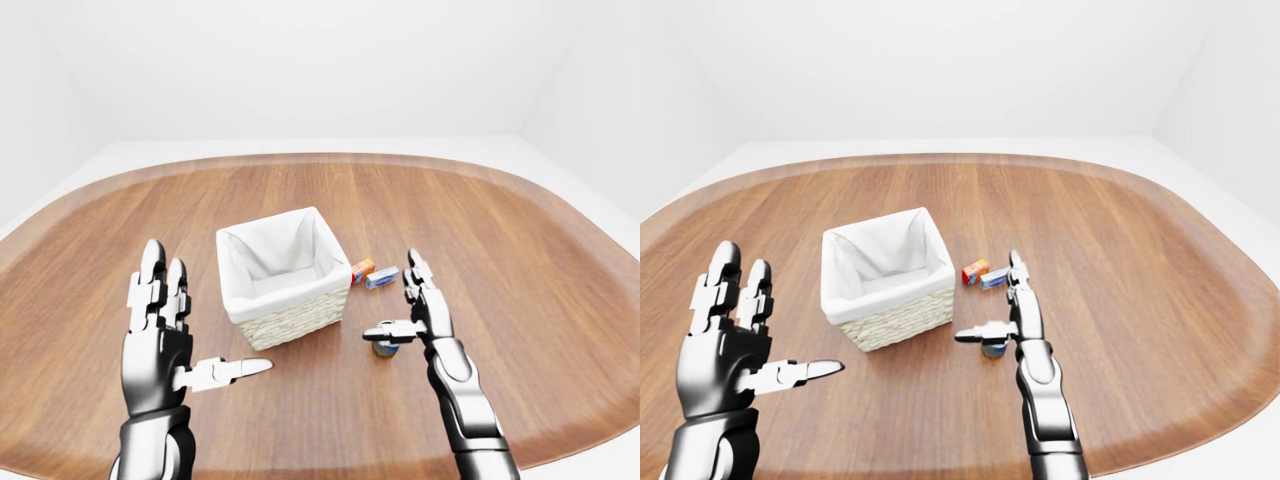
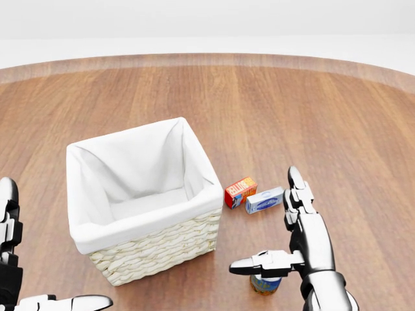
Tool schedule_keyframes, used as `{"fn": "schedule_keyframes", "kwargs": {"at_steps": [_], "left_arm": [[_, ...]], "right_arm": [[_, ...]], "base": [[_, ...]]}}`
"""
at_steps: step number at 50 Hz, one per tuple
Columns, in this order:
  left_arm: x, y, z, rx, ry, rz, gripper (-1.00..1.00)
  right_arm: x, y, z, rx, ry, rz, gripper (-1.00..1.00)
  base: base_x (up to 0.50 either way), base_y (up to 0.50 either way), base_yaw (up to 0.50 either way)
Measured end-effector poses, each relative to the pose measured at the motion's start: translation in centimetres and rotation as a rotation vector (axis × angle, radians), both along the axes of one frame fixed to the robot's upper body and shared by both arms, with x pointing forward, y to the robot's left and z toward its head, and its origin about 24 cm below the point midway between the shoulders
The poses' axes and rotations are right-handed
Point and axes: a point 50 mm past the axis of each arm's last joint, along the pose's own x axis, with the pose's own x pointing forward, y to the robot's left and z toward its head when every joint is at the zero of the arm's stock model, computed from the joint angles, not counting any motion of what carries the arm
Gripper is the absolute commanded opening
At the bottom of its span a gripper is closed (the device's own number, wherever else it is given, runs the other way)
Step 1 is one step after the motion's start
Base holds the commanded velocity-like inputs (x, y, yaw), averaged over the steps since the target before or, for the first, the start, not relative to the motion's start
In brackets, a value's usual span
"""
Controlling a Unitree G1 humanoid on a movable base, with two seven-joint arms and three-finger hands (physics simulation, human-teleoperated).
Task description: Pick up the alphabet soup and put it in the basket.
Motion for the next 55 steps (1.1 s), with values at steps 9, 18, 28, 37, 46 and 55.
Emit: {"fn": "schedule_keyframes", "kwargs": {"at_steps": [9,18,28,37,46,55], "left_arm": [[0.2,-0.2,-0.2,0.003,0.006,-0.002,1.0],[0.4,-0.5,-0.5,0.008,0.013,-0.006,1.0],[0.6,-0.8,-0.7,0.014,0.02,-0.012,1.0],[0.7,-0.9,-0.8,0.016,0.024,-0.016,1.0],[0.8,-1.0,-0.9,0.018,0.027,-0.019,1.0],[0.7,-1.0,-0.9,0.017,0.027,-0.022,1.0]], "right_arm": [[0.7,-0.7,-0.2,-0.005,-0.001,-0.024,1.0],[1.1,-1.6,-1.3,-0.02,0.006,-0.048,1.0],[1.6,-2.5,-2.7,-0.039,0.051,-0.072,1.0],[1.7,-2.9,-3.9,-0.05,0.111,-0.085,1.0],[1.7,-3.0,-4.7,-0.057,0.146,-0.087,1.0],[1.8,-3.0,-5.4,-0.063,0.183,-0.088,1.0]], "base": [[0.0,0.0,0.0],[0.0,0.0,0.0],[0.0,0.0,0.0],[0.0,0.0,0.0],[0.0,0.0,0.0],[0.0,0.0,0.0]]}}
